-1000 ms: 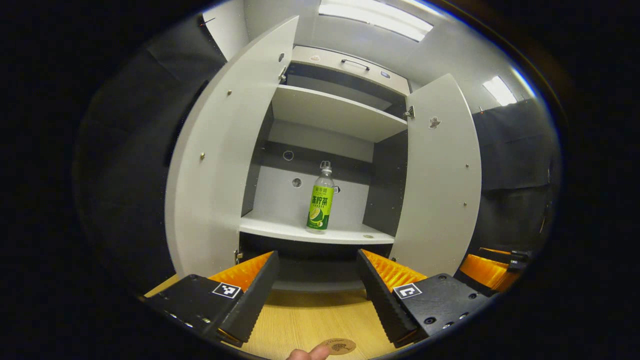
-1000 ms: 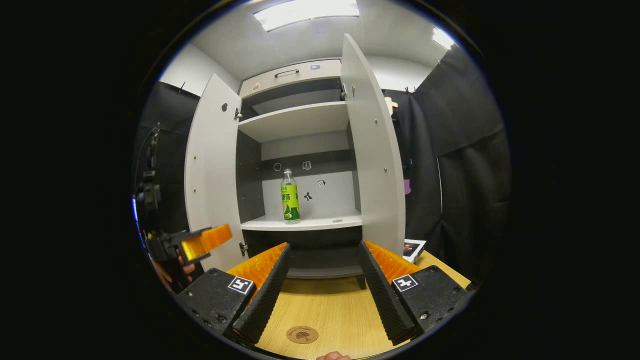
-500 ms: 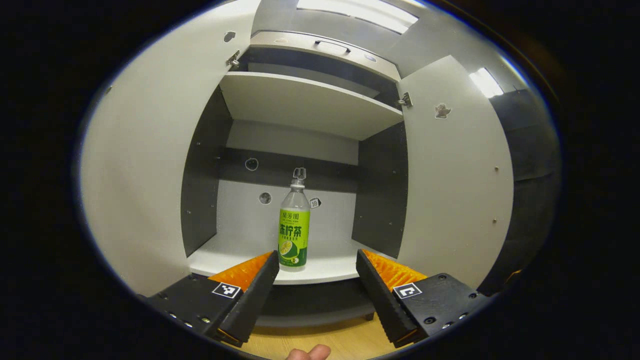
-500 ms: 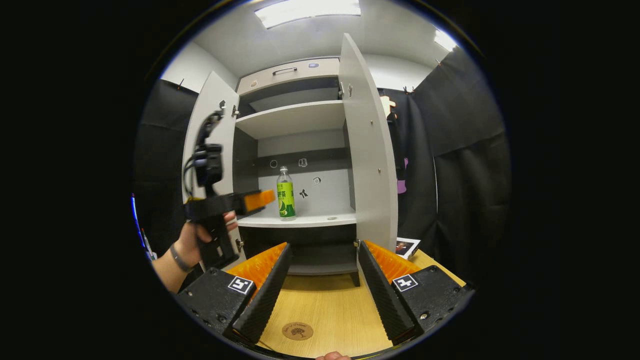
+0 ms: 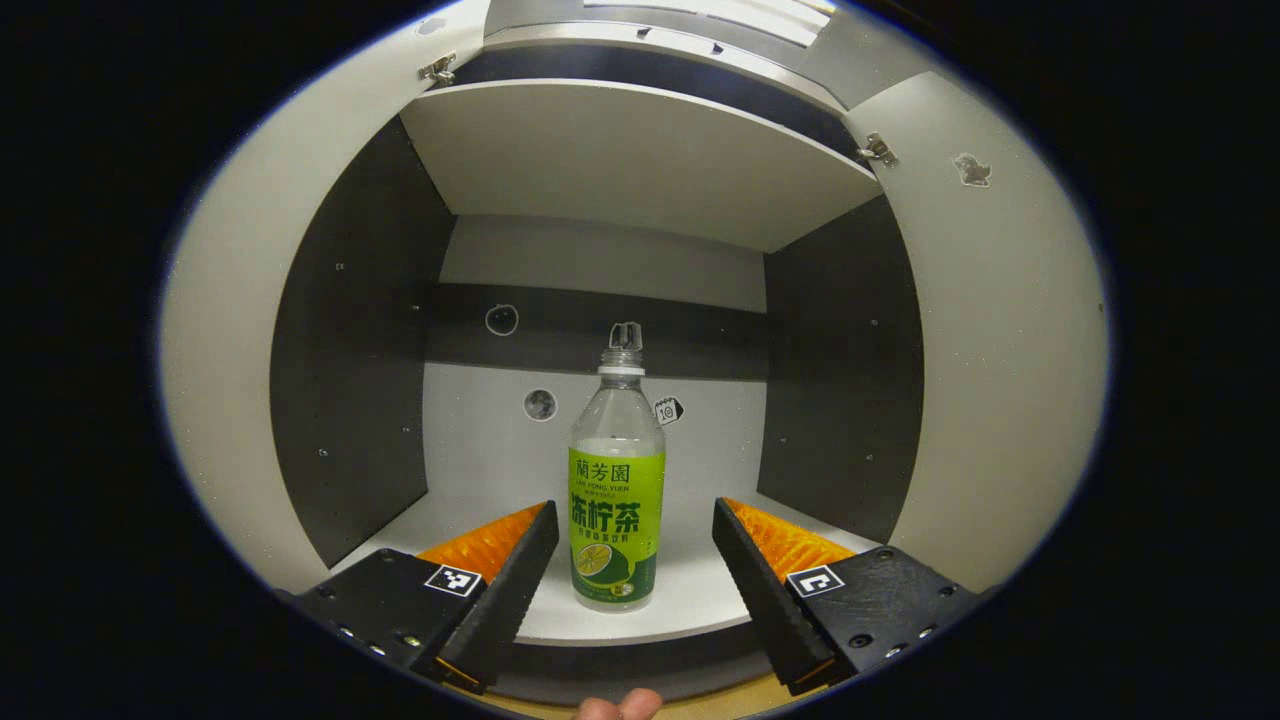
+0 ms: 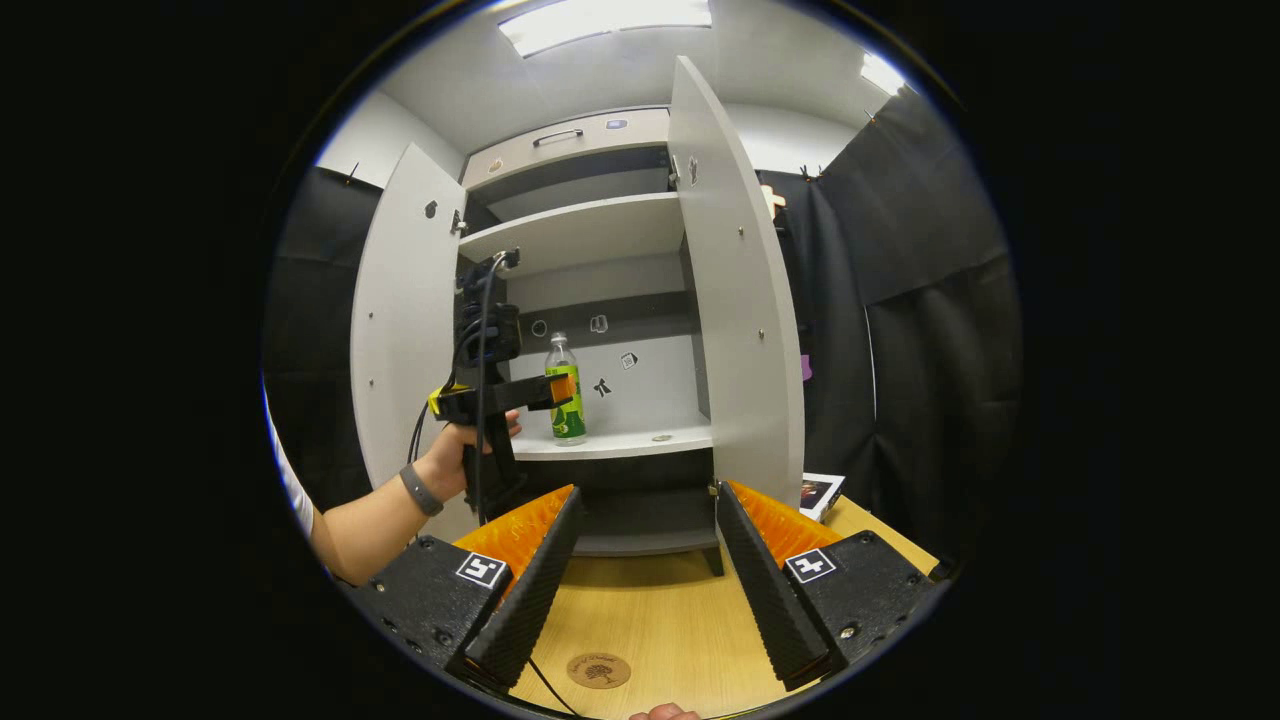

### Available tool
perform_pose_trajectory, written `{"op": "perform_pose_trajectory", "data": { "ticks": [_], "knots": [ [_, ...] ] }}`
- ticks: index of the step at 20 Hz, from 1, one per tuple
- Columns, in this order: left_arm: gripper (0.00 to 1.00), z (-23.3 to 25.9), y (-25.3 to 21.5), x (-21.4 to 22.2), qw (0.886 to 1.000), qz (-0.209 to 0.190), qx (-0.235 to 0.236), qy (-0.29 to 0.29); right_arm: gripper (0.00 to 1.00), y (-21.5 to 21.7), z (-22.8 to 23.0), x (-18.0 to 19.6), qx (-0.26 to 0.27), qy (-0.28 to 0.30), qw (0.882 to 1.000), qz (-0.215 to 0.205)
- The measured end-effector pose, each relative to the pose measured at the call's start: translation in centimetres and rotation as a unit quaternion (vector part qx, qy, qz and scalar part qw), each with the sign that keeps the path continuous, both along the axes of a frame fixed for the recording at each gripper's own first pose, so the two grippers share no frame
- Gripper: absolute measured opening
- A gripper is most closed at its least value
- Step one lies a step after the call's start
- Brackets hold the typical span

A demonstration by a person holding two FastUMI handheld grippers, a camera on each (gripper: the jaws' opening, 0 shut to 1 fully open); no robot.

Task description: Grasp the bottle in the cabinet with the left hand and place it on the coaster, then close the right door with the right hand and the left door with the left hand.

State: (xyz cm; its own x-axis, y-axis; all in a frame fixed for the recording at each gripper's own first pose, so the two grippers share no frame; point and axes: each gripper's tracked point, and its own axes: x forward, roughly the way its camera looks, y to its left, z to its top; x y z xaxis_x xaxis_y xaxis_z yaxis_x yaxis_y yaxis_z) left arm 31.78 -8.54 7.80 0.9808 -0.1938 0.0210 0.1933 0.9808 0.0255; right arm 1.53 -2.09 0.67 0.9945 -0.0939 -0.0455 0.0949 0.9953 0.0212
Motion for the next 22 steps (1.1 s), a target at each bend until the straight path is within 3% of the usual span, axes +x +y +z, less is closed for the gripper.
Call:
{"op": "perform_pose_trajectory", "data": {
  "ticks": [8,13,14,17,22],
  "knots": [
    [0.95,-1.2,0.8,6.2,1.0,0.024,-0.002,0.018,0.83,-1.3,-0.5,1.6,0.003,0.005,1.0,-0.018],
    [0.94,-0.2,0.5,6.7,1.0,0.011,-0.014,-0.003,0.83,-2.0,-0.5,1.9,0.004,0.004,1.0,-0.024],
    [0.93,0.1,0.4,6.8,1.0,0.007,-0.015,-0.01,0.83,-2.1,-0.5,1.9,0.005,0.004,1.0,-0.024],
    [0.76,0.3,0.0,6.5,1.0,-0.002,-0.003,-0.008,0.83,-2.2,-0.5,1.8,0.002,0.004,1.0,-0.023],
    [0.72,0.4,-0.3,4.9,1.0,-0.015,0.008,-0.009,0.83,-2.0,-0.2,1.5,0.002,0.003,1.0,-0.017]
  ]
}}
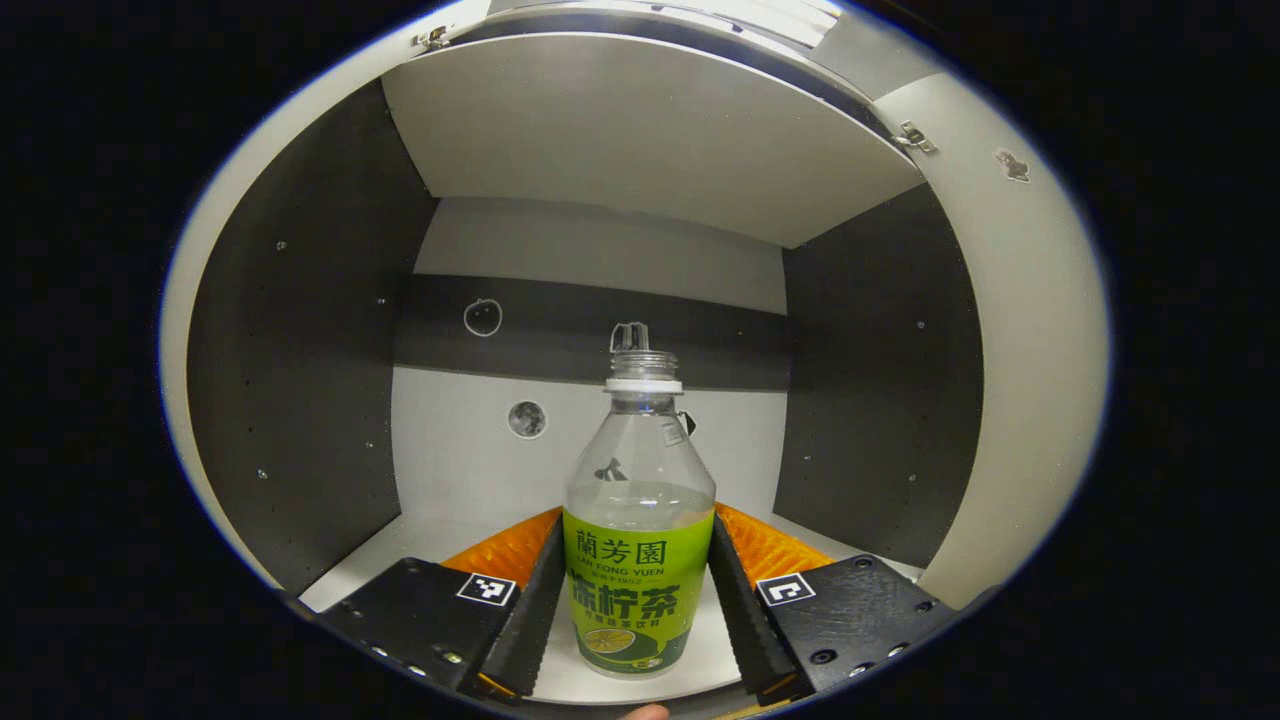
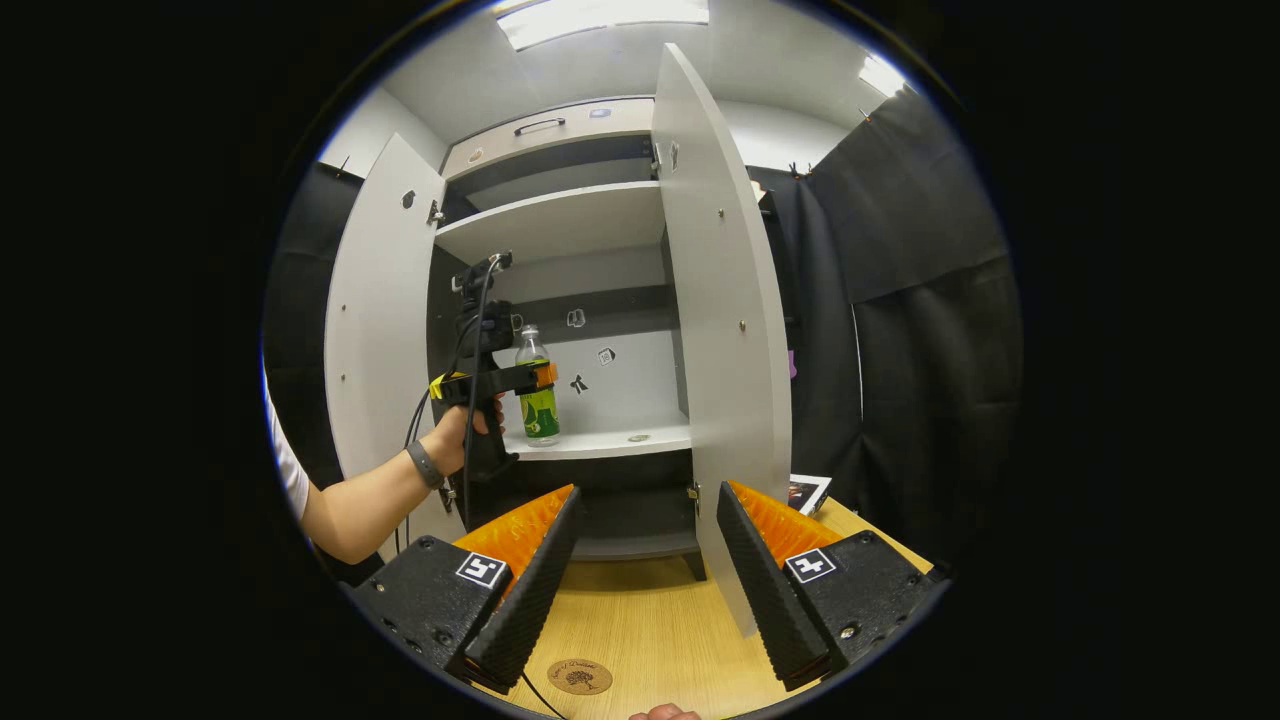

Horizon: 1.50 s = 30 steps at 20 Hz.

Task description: Grasp the bottle in the cabinet with the left hand and place it on the coaster, then close the right door with the right hand and the left door with the left hand.

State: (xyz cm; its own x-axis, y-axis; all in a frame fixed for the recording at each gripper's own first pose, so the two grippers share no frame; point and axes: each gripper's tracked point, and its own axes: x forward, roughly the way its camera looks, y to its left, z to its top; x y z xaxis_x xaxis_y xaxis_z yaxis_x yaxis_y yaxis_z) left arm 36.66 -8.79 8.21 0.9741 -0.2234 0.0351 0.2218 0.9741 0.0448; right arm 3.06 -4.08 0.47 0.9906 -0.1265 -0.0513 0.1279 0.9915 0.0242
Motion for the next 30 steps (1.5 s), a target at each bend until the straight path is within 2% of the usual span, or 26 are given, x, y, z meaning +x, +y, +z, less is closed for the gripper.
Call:
{"op": "perform_pose_trajectory", "data": {
  "ticks": [1,2,4,8,16,22,27,30],
  "knots": [
    [0.76,0.0,0.0,-0.6,1.0,-0.003,0.005,-0.002,0.83,0.0,0.1,0.0,-0.001,-0.001,1.0,0.002],
    [0.72,0.3,-0.1,-1.2,1.0,-0.007,0.007,-0.006,0.83,0.2,0.2,-0.2,-0.002,-0.002,1.0,0.004],
    [0.76,0.5,-0.1,-2.6,1.0,-0.013,0.01,-0.01,0.83,0.4,0.3,-0.4,-0.002,-0.002,1.0,0.009],
    [0.72,0.8,-0.6,-7.2,1.0,-0.028,0.006,-0.009,0.83,1.4,0.2,-1.0,0.002,0.0,1.0,0.024],
    [0.72,-2.1,-1.3,-16.2,0.999,-0.049,-0.001,-0.009,0.83,2.6,0.4,-3.2,-0.016,0.001,0.999,0.051],
    [0.72,-8.3,-1.8,-21.3,0.999,-0.044,-0.027,0.01,0.83,2.6,1.7,-4.4,-0.035,0.001,0.998,0.056],
    [0.72,-17.2,-2.5,-24.1,0.999,-0.03,0.017,0.034,0.83,1.6,2.4,-4.3,-0.046,-0.009,0.998,0.048],
    [0.72,-21.4,-3.8,-25.8,0.998,-0.042,-0.001,0.049,0.83,1.2,2.4,-4.4,-0.036,-0.004,0.998,0.042]
  ]
}}
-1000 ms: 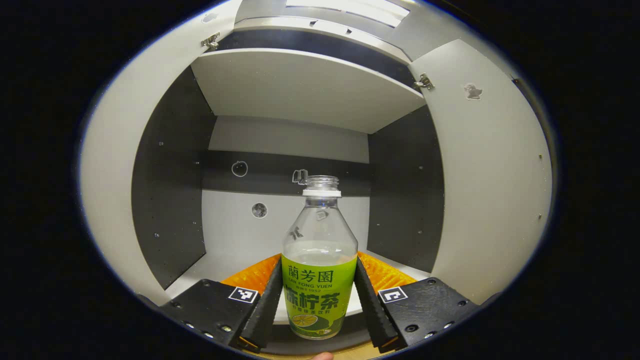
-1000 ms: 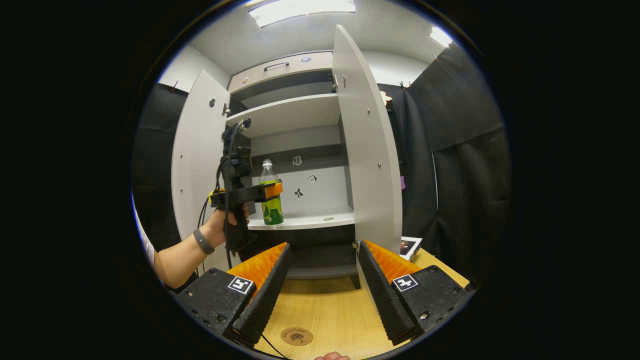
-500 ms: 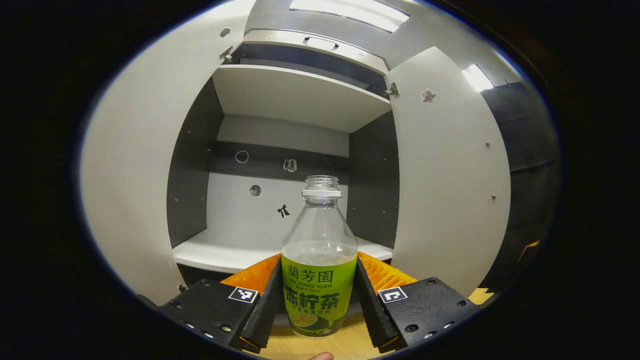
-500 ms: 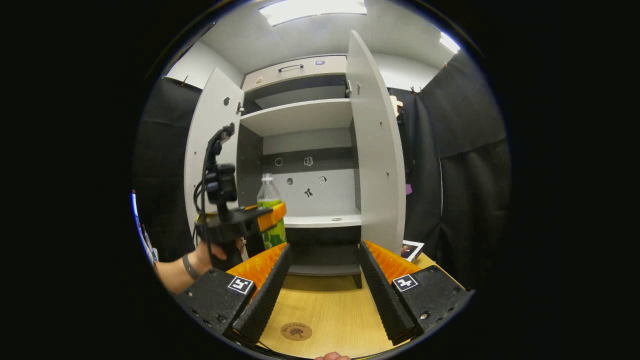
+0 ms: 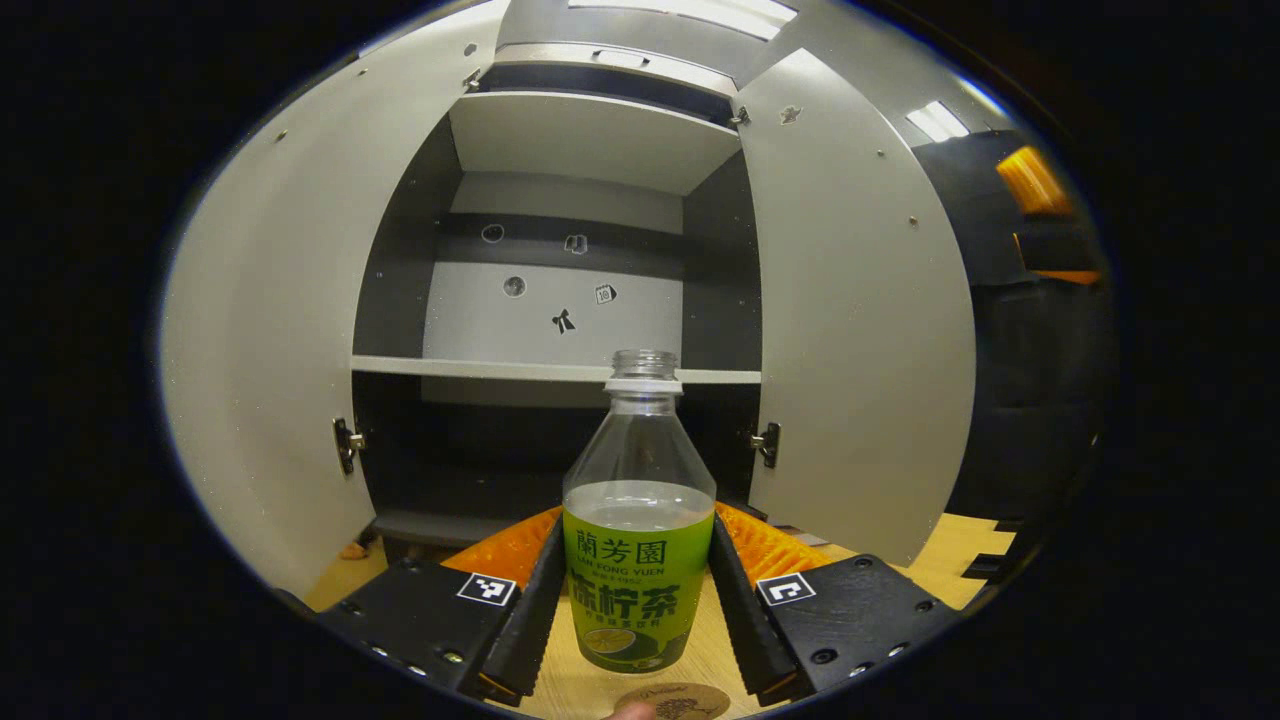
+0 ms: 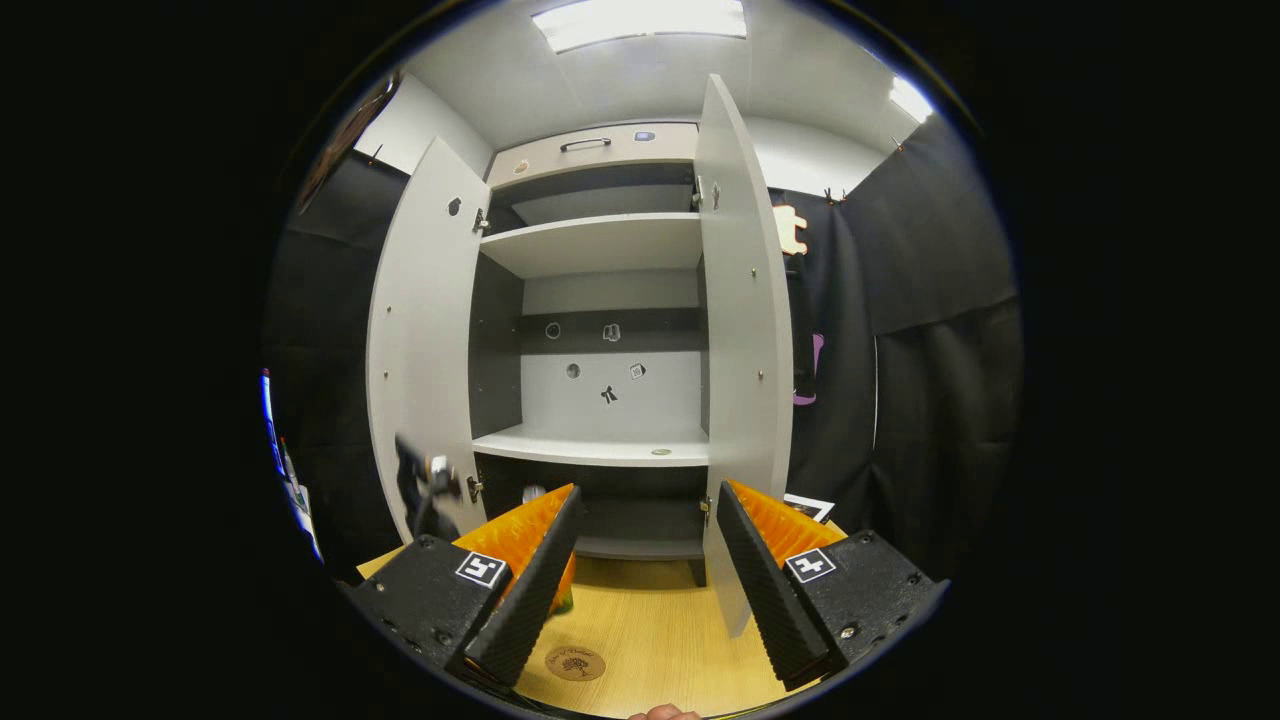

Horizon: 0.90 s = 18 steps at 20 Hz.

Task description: Grasp the bottle in the cabinet with the left hand and place it on the coaster, then close the right door with the right hand and the left door with the left hand.

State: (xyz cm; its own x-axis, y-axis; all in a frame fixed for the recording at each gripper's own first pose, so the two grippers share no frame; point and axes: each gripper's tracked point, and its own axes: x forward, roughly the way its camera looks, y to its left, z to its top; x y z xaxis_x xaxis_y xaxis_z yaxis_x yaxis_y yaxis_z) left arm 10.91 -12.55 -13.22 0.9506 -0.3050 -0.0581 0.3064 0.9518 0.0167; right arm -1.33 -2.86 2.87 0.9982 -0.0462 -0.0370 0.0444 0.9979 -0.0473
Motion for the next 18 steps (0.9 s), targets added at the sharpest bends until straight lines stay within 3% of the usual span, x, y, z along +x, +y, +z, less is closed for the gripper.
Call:
{"op": "perform_pose_trajectory", "data": {
  "ticks": [7,11,12,18],
  "knots": [
    [0.72,-6.4,-1.8,-3.5,1.0,-0.008,-0.004,0.022,0.83,-1.4,-0.4,-0.9,0.007,0.017,1.0,-0.018],
    [0.69,-8.0,-2.6,-4.2,1.0,-0.018,0.003,0.023,0.83,-1.2,0.0,-1.0,-0.004,0.016,1.0,-0.017],
    [0.72,-8.4,-2.6,-4.4,0.999,-0.021,0.0,0.025,0.83,-1.0,-0.3,-1.1,-0.006,0.019,1.0,-0.015],
    [0.72,-8.6,-2.3,-5.1,1.0,-0.019,0.006,0.004,0.83,0.1,-2.4,-1.4,0.007,0.046,0.999,-0.004]
  ]
}}
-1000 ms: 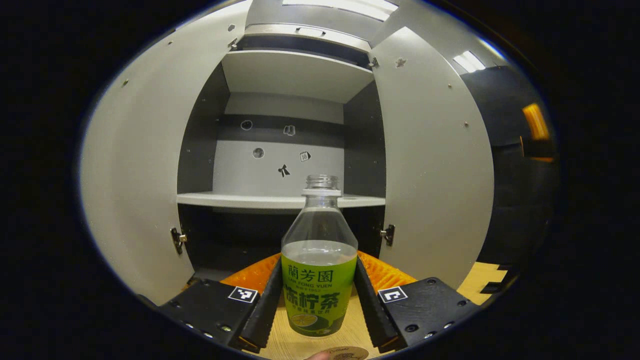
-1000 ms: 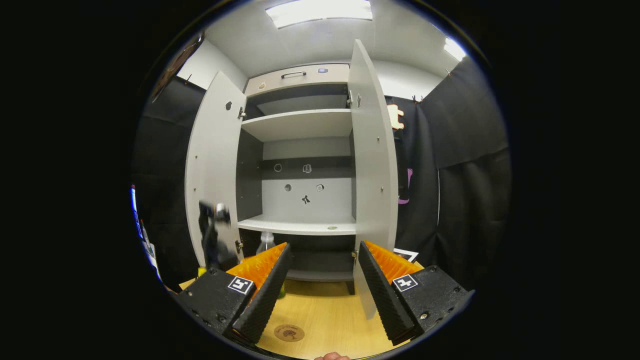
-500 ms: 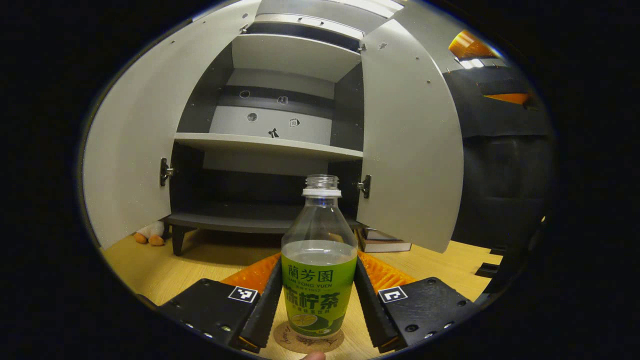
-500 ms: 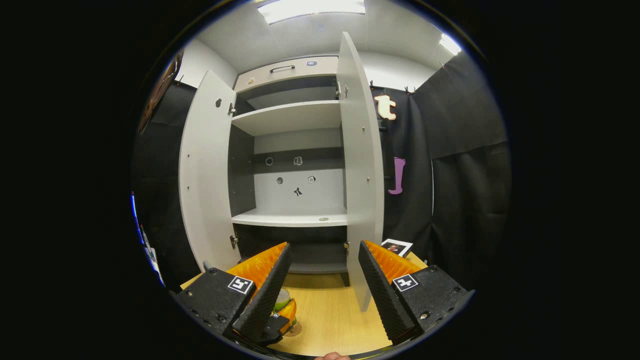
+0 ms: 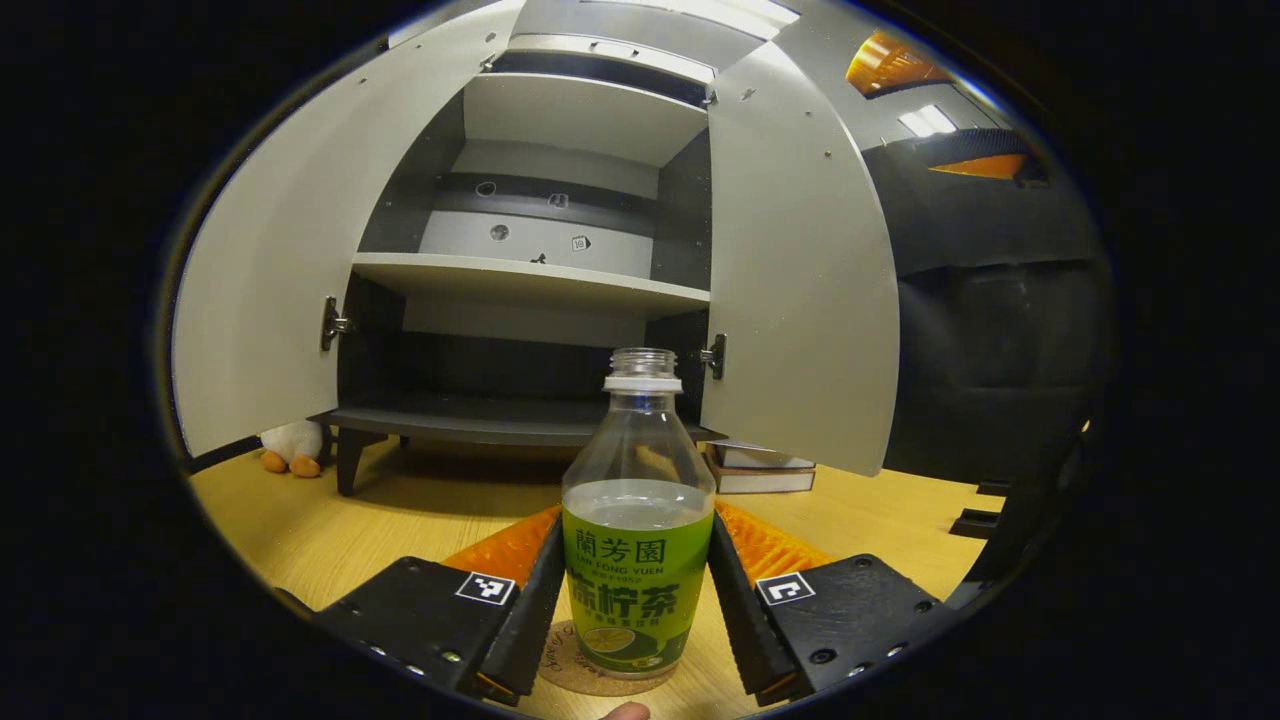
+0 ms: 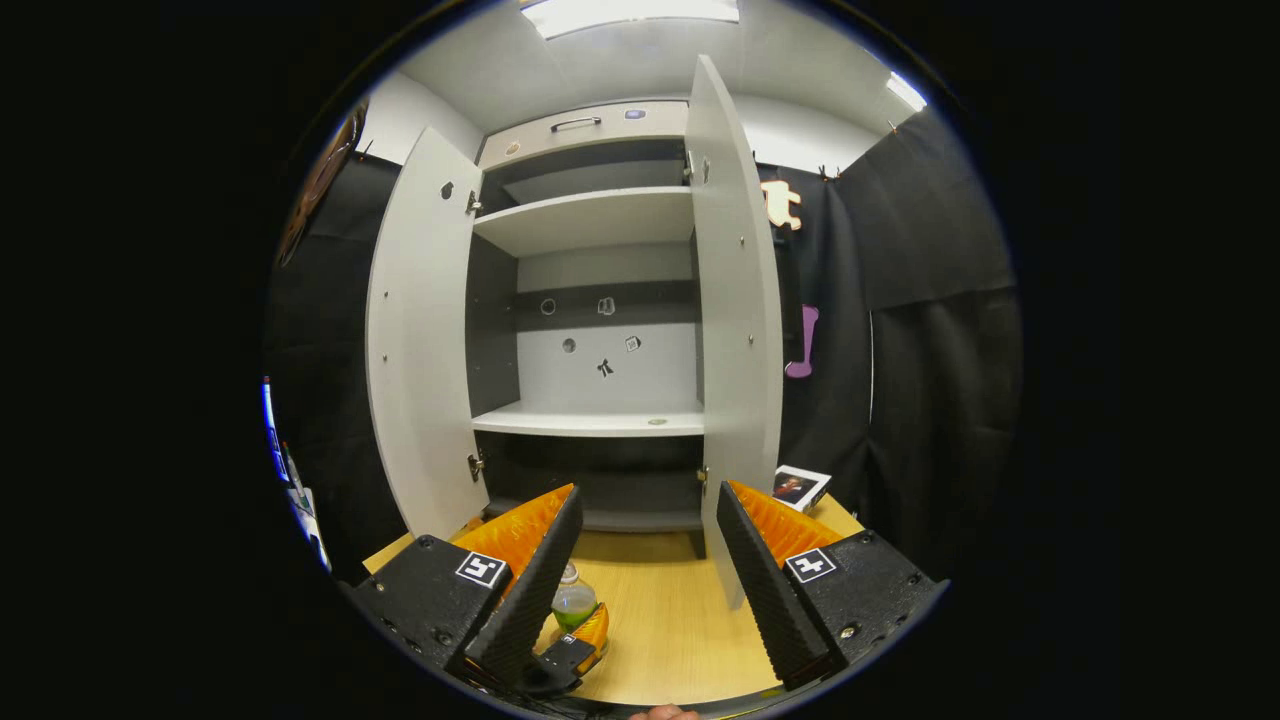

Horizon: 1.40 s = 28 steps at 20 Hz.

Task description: Grasp the bottle in the cabinet with the left hand and place it on the coaster, then close the right door with the right hand and the left door with the left hand.

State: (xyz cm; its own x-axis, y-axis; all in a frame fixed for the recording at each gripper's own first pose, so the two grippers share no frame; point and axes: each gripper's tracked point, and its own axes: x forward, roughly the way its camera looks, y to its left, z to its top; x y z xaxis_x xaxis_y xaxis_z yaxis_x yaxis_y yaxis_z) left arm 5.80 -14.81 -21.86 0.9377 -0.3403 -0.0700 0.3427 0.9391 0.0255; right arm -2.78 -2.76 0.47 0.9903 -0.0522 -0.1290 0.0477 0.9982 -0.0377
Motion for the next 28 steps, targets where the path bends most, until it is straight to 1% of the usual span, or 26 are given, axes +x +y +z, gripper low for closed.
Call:
{"op": "perform_pose_trajectory", "data": {
  "ticks": [4,9,10,11,12,16,17,18,20,24,25,26,28],
  "knots": [
    [0.75,-0.2,-0.2,-0.6,1.0,-0.005,0.024,-0.009,0.83,-0.1,0.2,0.0,-0.002,-0.003,1.0,-0.002],
    [0.77,-0.2,0.0,-0.9,1.0,-0.008,0.027,-0.002,0.83,0.2,0.4,0.0,-0.009,-0.006,1.0,0.0],
    [0.78,0.1,0.0,-1.0,1.0,-0.008,0.027,-0.003,0.83,0.2,0.5,0.0,-0.012,-0.008,1.0,0.001],
    [0.86,0.4,0.1,-1.0,1.0,-0.008,0.029,-0.003,0.83,0.3,0.5,0.0,-0.013,-0.008,1.0,0.002],
    [0.86,0.9,0.3,-1.1,0.999,-0.008,0.03,-0.006,0.83,0.3,0.4,0.0,-0.013,-0.009,1.0,0.004],
    [0.89,4.2,0.9,-1.9,1.0,-0.013,0.016,-0.023,0.83,0.4,0.7,-0.2,-0.001,-0.015,1.0,0.006],
    [0.97,5.5,0.9,-2.3,0.999,-0.017,0.008,-0.029,0.83,0.4,0.9,-0.2,-0.002,-0.019,1.0,0.006],
    [0.98,6.7,1.0,-2.6,0.999,-0.02,0.001,-0.035,0.83,0.3,0.9,-0.2,-0.003,-0.021,1.0,0.005],
    [0.97,9.1,1.3,-3.2,0.999,-0.024,-0.006,-0.044,0.83,0.1,0.8,-0.1,-0.004,-0.023,1.0,0.004],
    [0.97,14.6,2.0,-4.5,0.998,-0.029,-0.031,-0.052,0.83,0.5,0.9,0.3,0.013,-0.03,0.999,0.009],
    [0.99,16.0,2.4,-4.7,0.998,-0.026,-0.037,-0.053,0.83,0.7,1.2,0.4,0.016,-0.038,0.999,0.012],
    [0.97,17.2,2.8,-5.0,0.997,-0.021,-0.041,-0.053,0.83,0.8,1.4,0.6,0.019,-0.046,0.999,0.014],
    [0.97,18.7,4.0,-5.2,0.998,0.0,-0.043,-0.044,0.83,1.1,1.5,0.8,0.024,-0.058,0.998,0.017]
  ]
}}
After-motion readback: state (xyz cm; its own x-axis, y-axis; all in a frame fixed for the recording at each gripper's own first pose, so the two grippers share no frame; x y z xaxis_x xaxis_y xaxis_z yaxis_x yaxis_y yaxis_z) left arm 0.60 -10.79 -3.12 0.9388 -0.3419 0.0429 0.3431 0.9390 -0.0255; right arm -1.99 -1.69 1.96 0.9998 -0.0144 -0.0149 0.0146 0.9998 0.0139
